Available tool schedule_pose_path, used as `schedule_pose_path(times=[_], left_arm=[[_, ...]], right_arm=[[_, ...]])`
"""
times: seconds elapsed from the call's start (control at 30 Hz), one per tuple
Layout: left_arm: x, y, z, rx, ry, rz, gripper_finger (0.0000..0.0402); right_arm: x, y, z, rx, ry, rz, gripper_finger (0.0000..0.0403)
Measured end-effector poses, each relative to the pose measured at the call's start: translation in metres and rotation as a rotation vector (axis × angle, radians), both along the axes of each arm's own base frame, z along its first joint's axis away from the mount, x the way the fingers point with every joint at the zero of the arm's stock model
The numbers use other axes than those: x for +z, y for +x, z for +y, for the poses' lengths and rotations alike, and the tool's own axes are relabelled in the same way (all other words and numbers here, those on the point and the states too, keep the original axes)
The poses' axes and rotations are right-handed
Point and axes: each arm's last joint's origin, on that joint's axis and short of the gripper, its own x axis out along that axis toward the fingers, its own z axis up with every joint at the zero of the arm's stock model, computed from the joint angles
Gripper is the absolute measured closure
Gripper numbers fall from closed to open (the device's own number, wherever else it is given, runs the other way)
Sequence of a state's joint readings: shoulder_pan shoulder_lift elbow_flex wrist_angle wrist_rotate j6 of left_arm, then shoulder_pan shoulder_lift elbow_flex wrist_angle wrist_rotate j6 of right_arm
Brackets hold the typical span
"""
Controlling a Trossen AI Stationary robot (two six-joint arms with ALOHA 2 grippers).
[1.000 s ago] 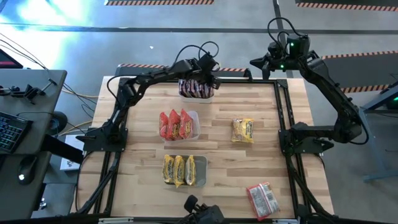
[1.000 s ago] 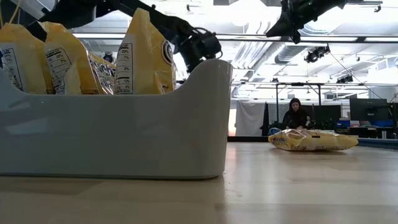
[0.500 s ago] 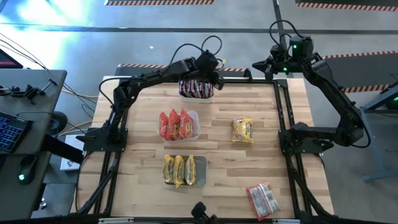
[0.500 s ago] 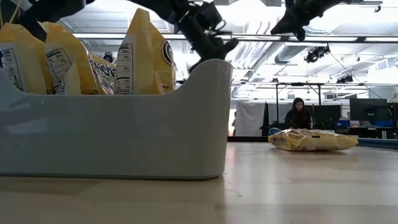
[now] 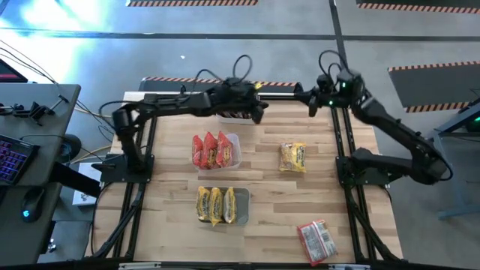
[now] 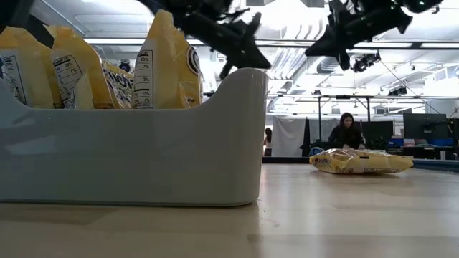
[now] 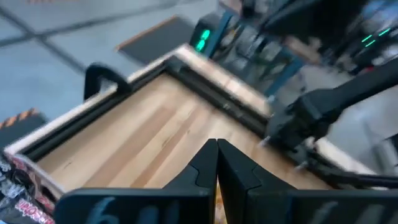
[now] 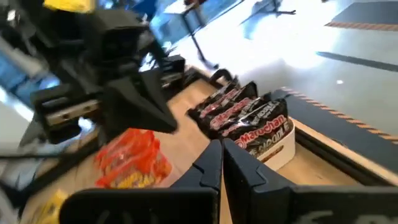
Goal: Sort Maruchan noodles
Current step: Put the yellow noodle pack into the gray bin
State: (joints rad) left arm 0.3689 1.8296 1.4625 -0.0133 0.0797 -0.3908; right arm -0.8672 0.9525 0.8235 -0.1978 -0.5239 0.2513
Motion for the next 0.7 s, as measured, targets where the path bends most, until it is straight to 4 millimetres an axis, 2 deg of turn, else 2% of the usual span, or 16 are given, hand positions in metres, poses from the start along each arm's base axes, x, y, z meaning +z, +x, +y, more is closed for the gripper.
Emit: schedule_pose_path(times=[0.23,0.4,0.57,0.7], left_arm=[[-0.011,-0.059,-0.002,-0.045,-0.054,-0.217,0.0401],[-0.024,-0.091,-0.007,-0.089,-0.093,-0.234,0.0401],[-0.027,-0.107,-0.009,-0.174,-0.125,-0.234,0.0401],[-0.021,-0.110,-0.012,-0.247,-0.114,-0.255,0.0401]], right_arm=[[-0.025,0.003,0.042,-0.153,0.169,0.011,0.0403],[-0.048,0.001,0.077,-0.200,0.424,0.219,0.0403],[-0.066,0.000,0.109,-0.290,0.678,0.395,0.0394],[-0.078,0.005,0.129,-0.349,0.797,0.507,0.0345]])
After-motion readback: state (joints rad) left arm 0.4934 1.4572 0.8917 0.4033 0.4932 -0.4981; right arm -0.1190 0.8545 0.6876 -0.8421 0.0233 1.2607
